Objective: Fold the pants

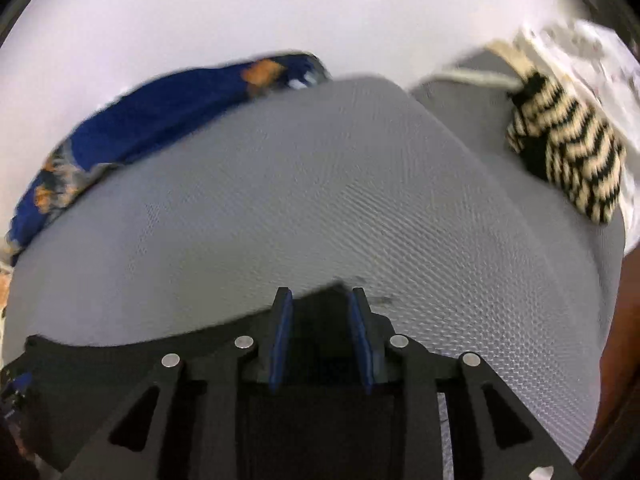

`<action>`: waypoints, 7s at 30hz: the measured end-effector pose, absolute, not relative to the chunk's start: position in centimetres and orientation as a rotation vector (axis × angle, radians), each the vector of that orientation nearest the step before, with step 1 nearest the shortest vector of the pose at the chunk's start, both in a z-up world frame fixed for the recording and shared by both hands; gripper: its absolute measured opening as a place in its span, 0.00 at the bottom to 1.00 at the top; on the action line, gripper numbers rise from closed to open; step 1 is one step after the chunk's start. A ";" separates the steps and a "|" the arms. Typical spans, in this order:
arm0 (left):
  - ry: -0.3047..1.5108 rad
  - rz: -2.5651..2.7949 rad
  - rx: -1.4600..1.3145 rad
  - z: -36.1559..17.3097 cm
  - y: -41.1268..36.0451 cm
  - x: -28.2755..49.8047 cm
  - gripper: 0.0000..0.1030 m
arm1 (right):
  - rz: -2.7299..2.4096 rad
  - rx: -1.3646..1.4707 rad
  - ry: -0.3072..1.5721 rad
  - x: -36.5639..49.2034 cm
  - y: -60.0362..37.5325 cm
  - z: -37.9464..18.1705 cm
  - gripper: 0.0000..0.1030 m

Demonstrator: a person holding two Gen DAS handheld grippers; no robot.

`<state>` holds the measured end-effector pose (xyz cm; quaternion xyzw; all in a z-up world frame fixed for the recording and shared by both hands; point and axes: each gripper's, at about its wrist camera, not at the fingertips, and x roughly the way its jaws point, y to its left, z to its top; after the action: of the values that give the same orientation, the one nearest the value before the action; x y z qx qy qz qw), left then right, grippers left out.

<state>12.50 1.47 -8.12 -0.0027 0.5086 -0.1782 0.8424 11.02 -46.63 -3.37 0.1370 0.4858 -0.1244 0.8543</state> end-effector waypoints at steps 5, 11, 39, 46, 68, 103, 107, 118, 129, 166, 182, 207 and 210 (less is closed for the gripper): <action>1.064 -0.320 0.003 -7.6 5.2 12.5 0.59 | 0.100 0.254 1.072 14.8 -36.1 -2.3 0.27; 1.050 -0.213 -0.033 -7.5 11.1 11.6 0.59 | 0.525 0.193 1.190 19.5 -20.7 -5.3 0.27; 1.003 -0.228 -0.066 -9.8 16.6 11.4 0.59 | 0.730 -0.011 1.301 25.5 -5.7 -10.1 0.09; 1.024 -0.231 -0.107 -9.0 17.2 11.1 0.59 | 0.796 -0.064 1.296 25.3 -6.8 -9.4 0.36; 0.998 -0.204 -0.039 -9.8 17.0 10.9 0.59 | 0.776 -0.110 1.255 26.2 -4.4 -11.3 0.10; 1.024 -0.500 0.068 -10.2 -2.2 16.0 0.59 | 0.313 0.227 1.118 16.9 -23.5 -8.1 0.29; 1.019 -0.509 0.056 -8.9 -2.0 14.4 0.59 | 0.300 0.328 1.103 14.9 -29.3 -6.0 0.37; 1.067 -0.567 0.085 -8.6 -5.2 10.1 0.59 | 0.006 0.549 1.151 5.5 -50.0 -6.5 0.38; 1.128 -0.595 0.112 -9.6 -9.8 9.7 0.59 | 0.067 0.628 1.190 3.5 -55.2 -9.4 0.36; 0.986 -0.385 -0.042 -6.6 0.9 7.6 0.61 | 0.352 0.761 1.071 9.8 -35.0 -3.3 0.08; 0.966 -0.407 -0.172 -6.7 8.2 4.9 0.62 | 0.467 0.446 1.307 16.4 -14.8 -10.7 0.12; 1.370 -0.697 -0.598 -12.8 2.4 7.8 0.55 | 0.267 0.636 1.154 9.7 -22.7 -7.3 0.40; 1.410 -0.686 -0.639 -13.9 1.8 7.8 0.54 | 0.262 0.653 1.152 9.3 -23.1 -7.6 0.40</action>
<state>7.80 1.83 -13.89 -0.2828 0.6239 -0.3035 0.6623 9.30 -23.13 -7.60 0.3023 0.5333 0.1211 0.7808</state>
